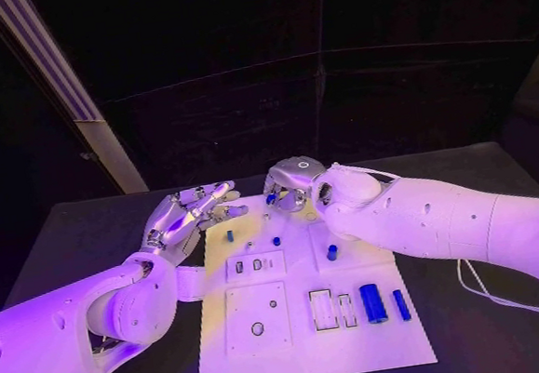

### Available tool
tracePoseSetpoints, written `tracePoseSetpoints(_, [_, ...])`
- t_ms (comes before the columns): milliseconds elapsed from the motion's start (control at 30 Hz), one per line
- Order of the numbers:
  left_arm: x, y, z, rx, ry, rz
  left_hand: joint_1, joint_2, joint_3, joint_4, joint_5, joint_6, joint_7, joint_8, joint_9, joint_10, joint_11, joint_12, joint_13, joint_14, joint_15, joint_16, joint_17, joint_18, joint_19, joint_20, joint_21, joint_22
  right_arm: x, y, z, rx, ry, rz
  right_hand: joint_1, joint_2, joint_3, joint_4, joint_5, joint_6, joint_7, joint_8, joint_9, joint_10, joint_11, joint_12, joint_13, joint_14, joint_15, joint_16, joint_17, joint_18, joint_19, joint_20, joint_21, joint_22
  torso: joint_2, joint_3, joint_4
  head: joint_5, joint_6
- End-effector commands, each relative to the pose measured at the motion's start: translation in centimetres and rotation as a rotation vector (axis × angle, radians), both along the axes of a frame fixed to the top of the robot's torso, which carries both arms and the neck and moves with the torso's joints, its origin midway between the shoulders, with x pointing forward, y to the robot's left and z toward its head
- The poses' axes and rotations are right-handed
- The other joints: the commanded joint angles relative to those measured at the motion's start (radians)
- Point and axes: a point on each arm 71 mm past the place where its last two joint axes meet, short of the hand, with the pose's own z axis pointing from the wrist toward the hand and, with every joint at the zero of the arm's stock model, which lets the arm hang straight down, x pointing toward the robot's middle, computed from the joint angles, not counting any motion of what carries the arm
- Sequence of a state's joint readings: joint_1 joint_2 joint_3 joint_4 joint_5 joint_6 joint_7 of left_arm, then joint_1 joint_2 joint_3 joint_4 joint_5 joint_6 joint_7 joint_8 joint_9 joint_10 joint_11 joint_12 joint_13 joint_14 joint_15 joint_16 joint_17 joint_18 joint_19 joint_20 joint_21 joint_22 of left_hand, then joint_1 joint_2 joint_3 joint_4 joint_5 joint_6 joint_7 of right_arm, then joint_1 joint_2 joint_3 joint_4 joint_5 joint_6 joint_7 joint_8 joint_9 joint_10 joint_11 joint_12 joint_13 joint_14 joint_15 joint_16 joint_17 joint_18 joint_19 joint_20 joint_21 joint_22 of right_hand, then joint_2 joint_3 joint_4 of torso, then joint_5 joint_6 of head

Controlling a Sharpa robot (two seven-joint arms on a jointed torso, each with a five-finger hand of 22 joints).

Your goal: Assemble the parts on the task board

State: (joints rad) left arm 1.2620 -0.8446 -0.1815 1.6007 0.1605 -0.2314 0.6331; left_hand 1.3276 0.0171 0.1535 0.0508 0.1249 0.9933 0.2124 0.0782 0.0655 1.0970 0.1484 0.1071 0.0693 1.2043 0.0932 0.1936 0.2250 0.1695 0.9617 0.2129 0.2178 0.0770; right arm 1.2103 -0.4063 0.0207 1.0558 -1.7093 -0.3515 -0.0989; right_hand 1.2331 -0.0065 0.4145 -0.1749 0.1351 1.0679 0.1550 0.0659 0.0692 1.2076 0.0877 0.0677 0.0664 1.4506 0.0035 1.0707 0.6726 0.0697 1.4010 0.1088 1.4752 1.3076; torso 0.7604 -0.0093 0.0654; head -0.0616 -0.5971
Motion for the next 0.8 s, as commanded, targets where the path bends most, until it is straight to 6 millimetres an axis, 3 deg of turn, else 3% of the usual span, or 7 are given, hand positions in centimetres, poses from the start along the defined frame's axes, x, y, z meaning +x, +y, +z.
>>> tracePoseSetpoints(33, [0.03, -0.10, 0.16, -0.007, -0.004, -0.010, 0.012, 0.000, 0.003, -0.004, 0.003, -0.001, 0.003, -0.005, -0.001, -0.002, 0.005, -0.003, -0.001, -0.004, 0.005, -0.007, 0.001, 0.015, 0.005, 0.003, -0.004, -0.001, 0.12, 0.06, 0.18, -0.023, -0.023, -0.008, -0.002, -0.015, 0.000, 0.007, -0.005, -0.007, 0.000, -0.003, -0.001, -0.008, -0.001, -0.005, -0.001, -0.007, -0.002, -0.006, -0.003, -0.013, -0.005, 0.003, 0.002, 0.000, 0.000, -0.0005, -0.0001, 0.000, -0.002])
tracePoseSetpoints(533, [0.11, -0.12, 0.14, -0.005, -0.002, -0.012, 0.011, -0.001, 0.004, -0.005, 0.002, -0.002, 0.004, -0.006, -0.001, -0.002, 0.005, -0.005, -0.002, -0.004, 0.005, -0.008, 0.002, 0.015, 0.005, 0.003, -0.005, -0.001, 0.06, 0.80, 0.21, -0.030, -0.017, 0.014, -0.007, -0.035, -0.002, 0.023, -0.011, -0.018, 0.000, -0.003, -0.002, -0.025, 0.001, -0.006, -0.003, -0.015, 0.000, -0.023, -0.032, -0.008, -0.021, 0.004, -0.007, -0.022, 0.000, -0.0008, -0.0010, 0.002, -0.007])
tracePoseSetpoints(733, [0.10, -0.10, 0.14, -0.005, -0.001, -0.012, 0.011, -0.001, 0.004, -0.005, 0.002, -0.002, 0.004, -0.006, -0.001, -0.002, 0.005, -0.005, -0.002, -0.004, 0.005, -0.008, 0.002, 0.015, 0.005, 0.003, -0.005, -0.001, 0.26, 0.40, 0.38, -0.008, -0.039, -0.006, -0.005, -0.076, -0.048, 0.060, -0.018, -0.097, 0.020, -0.004, -0.005, -0.145, 0.026, -0.003, -0.004, -0.074, 0.019, -0.170, -0.228, 0.029, -0.145, 0.022, -0.090, -0.205, 0.000, -0.0011, -0.0022, 0.003, -0.007])
tracePoseSetpoints(800, [0.11, -0.08, 0.14, -0.005, 0.000, -0.011, 0.011, -0.001, 0.004, -0.005, 0.002, -0.002, 0.004, -0.006, -0.001, -0.002, 0.005, -0.005, -0.002, -0.004, 0.005, -0.008, 0.002, 0.015, 0.005, 0.003, -0.005, -0.001, 0.31, 0.27, 0.44, 0.001, -0.044, -0.012, 0.011, -0.082, -0.084, 0.076, -0.023, -0.134, 0.021, -0.002, -0.004, -0.201, 0.031, 0.000, -0.003, -0.074, 0.020, -0.196, -0.244, 0.040, -0.180, 0.026, -0.126, -0.266, 0.001, -0.0011, -0.0024, 0.003, -0.006])
